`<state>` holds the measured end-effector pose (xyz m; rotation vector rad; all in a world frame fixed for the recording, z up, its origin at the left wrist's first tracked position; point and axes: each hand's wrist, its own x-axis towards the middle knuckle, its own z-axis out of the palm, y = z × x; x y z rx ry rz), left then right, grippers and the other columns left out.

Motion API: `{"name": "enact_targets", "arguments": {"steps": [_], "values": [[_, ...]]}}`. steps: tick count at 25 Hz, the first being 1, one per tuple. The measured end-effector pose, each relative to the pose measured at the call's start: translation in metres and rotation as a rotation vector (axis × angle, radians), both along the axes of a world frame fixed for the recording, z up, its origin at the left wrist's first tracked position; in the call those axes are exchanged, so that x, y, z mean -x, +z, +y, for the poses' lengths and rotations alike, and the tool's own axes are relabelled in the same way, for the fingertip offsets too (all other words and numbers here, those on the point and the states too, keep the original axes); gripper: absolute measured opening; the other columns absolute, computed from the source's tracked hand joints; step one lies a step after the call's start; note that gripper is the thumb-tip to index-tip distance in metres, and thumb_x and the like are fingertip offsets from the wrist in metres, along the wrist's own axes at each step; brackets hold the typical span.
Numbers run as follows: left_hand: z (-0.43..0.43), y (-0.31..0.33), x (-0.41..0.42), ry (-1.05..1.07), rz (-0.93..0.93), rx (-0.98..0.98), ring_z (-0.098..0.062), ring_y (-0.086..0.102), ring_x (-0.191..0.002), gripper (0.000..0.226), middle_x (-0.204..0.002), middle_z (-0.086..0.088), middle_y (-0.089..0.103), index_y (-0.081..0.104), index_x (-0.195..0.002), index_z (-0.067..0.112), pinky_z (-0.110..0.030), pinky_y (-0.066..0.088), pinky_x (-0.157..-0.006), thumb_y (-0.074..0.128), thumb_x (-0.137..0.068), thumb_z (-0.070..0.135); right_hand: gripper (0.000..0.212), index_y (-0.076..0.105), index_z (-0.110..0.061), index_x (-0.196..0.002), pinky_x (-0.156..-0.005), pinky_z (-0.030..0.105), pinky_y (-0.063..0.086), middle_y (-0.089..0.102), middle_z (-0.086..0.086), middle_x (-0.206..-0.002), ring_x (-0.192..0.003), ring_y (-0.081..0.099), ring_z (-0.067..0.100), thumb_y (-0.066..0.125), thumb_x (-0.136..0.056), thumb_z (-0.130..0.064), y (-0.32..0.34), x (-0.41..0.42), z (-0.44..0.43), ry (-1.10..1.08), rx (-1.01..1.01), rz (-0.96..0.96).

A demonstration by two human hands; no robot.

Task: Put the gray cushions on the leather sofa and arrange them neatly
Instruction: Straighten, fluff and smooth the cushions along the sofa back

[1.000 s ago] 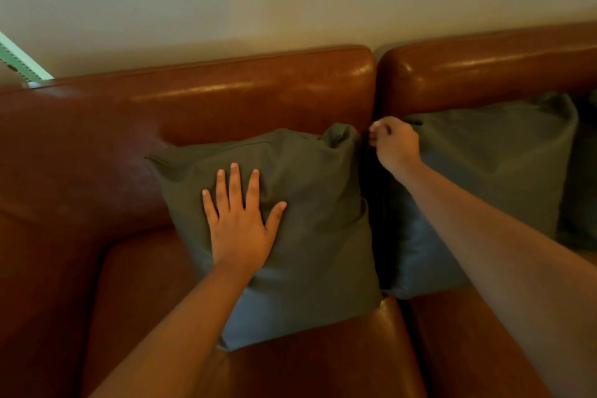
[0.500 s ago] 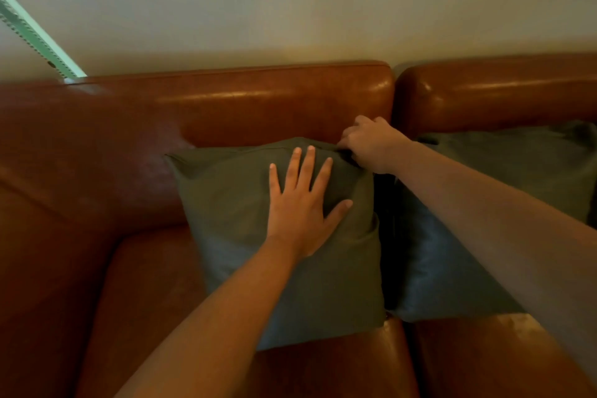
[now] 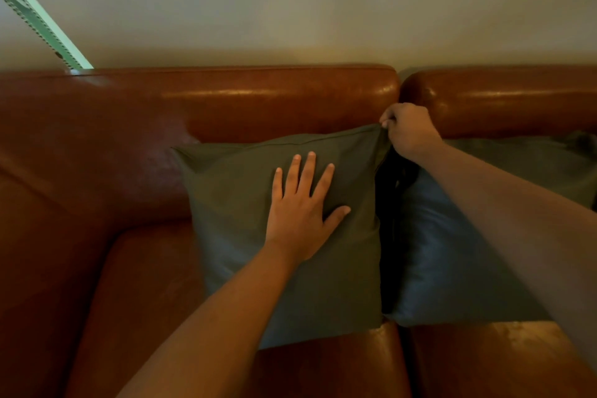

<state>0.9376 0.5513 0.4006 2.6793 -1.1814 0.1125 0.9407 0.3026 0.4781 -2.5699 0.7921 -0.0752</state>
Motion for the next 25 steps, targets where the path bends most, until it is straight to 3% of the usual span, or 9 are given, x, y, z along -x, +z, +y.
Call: {"name": "enact_targets", "arguments": {"steps": [4, 6, 9, 11, 14, 16, 18, 21, 25], "values": [[0.001, -0.002, 0.001, -0.001, -0.010, -0.002, -0.032, 0.014, -0.148, 0.073, -0.161, -0.010, 0.019, 0.024, -0.152, 0.025, -0.054, 0.011, -0.118, 0.025, -0.094, 0.069, 0.037, 0.049, -0.017, -0.134, -0.073, 0.028, 0.044, 0.049, 0.011, -0.134, -0.097, 0.053, 0.022, 0.049, -0.098, -0.010, 0.009, 0.003, 0.005, 0.124, -0.264, 0.125], [0.002, -0.002, 0.000, 0.007, -0.012, -0.015, -0.032, 0.014, -0.148, 0.073, -0.161, -0.010, 0.019, 0.023, -0.152, 0.026, -0.054, 0.012, -0.118, 0.025, -0.094, 0.070, 0.034, 0.054, -0.017, -0.130, -0.081, 0.030, 0.044, 0.054, 0.010, -0.129, -0.102, 0.053, 0.020, 0.056, -0.097, -0.011, 0.014, 0.004, -0.003, 0.156, -0.245, 0.203], [0.000, -0.001, -0.001, 0.006, -0.018, -0.037, -0.032, 0.015, -0.148, 0.073, -0.160, -0.010, 0.020, 0.024, -0.152, 0.026, -0.054, 0.013, -0.118, 0.025, -0.093, 0.069, 0.024, 0.064, -0.014, -0.117, -0.090, 0.034, 0.047, 0.061, 0.012, -0.119, -0.110, 0.058, 0.027, 0.058, -0.095, -0.007, 0.007, 0.008, -0.006, 0.165, -0.062, 0.144], [-0.001, 0.001, -0.002, 0.003, -0.020, -0.046, -0.032, 0.017, -0.148, 0.072, -0.160, -0.010, 0.022, 0.026, -0.151, 0.026, -0.054, 0.014, -0.117, 0.026, -0.093, 0.069, 0.030, 0.060, -0.015, -0.125, -0.092, 0.035, 0.048, 0.059, 0.013, -0.123, -0.113, 0.057, 0.030, 0.051, -0.097, -0.006, -0.008, 0.014, 0.007, 0.031, -0.082, -0.010], [-0.006, 0.009, 0.001, 0.042, 0.010, -0.046, -0.033, 0.025, -0.144, 0.069, -0.155, -0.011, 0.032, 0.037, -0.145, 0.025, -0.059, 0.015, -0.115, 0.029, -0.092, 0.067, 0.044, 0.044, -0.017, -0.141, -0.097, 0.036, 0.046, 0.054, 0.010, -0.135, -0.121, 0.053, 0.028, 0.055, -0.098, -0.016, -0.042, 0.037, 0.042, -0.449, -0.444, -0.309], [-0.018, 0.020, 0.001, 0.071, 0.050, -0.022, -0.034, 0.032, -0.139, 0.063, -0.147, -0.012, 0.040, 0.046, -0.136, 0.022, -0.061, 0.016, -0.113, 0.033, -0.092, 0.065, 0.043, 0.048, -0.015, -0.137, -0.100, 0.038, 0.045, 0.057, 0.013, -0.133, -0.122, 0.054, 0.031, 0.055, -0.098, -0.030, -0.082, 0.061, 0.070, -0.615, -0.600, -0.281], [-0.038, 0.033, -0.005, 0.043, 0.085, 0.008, -0.031, 0.032, -0.139, 0.055, -0.144, -0.010, 0.041, 0.048, -0.130, 0.018, -0.059, 0.015, -0.114, 0.036, -0.095, 0.058, 0.040, 0.054, -0.016, -0.134, -0.102, 0.041, 0.044, 0.060, 0.012, -0.130, -0.122, 0.054, 0.032, 0.046, -0.100, -0.037, -0.113, 0.084, 0.095, -0.687, -0.795, -0.230], [-0.081, 0.046, -0.017, -0.053, 0.181, 0.063, -0.023, 0.025, -0.144, 0.048, -0.150, -0.005, 0.038, 0.042, -0.137, 0.016, -0.055, 0.013, -0.117, 0.037, -0.100, 0.047, 0.038, 0.054, -0.019, -0.136, -0.104, 0.040, 0.043, 0.057, 0.005, -0.132, -0.121, 0.053, 0.026, 0.038, -0.103, -0.029, -0.129, 0.100, 0.102, -0.728, -1.027, -0.246], [-0.123, 0.041, -0.027, -0.007, 0.274, 0.036, -0.022, 0.020, -0.147, 0.059, -0.157, -0.006, 0.028, 0.025, -0.150, 0.013, -0.054, 0.008, -0.117, 0.038, -0.101, 0.042, 0.042, 0.047, -0.012, -0.142, -0.108, 0.041, 0.040, 0.052, 0.012, -0.140, -0.128, 0.050, 0.028, 0.045, -0.100, -0.019, -0.130, 0.099, 0.097, -0.791, -1.024, -0.315]]}}
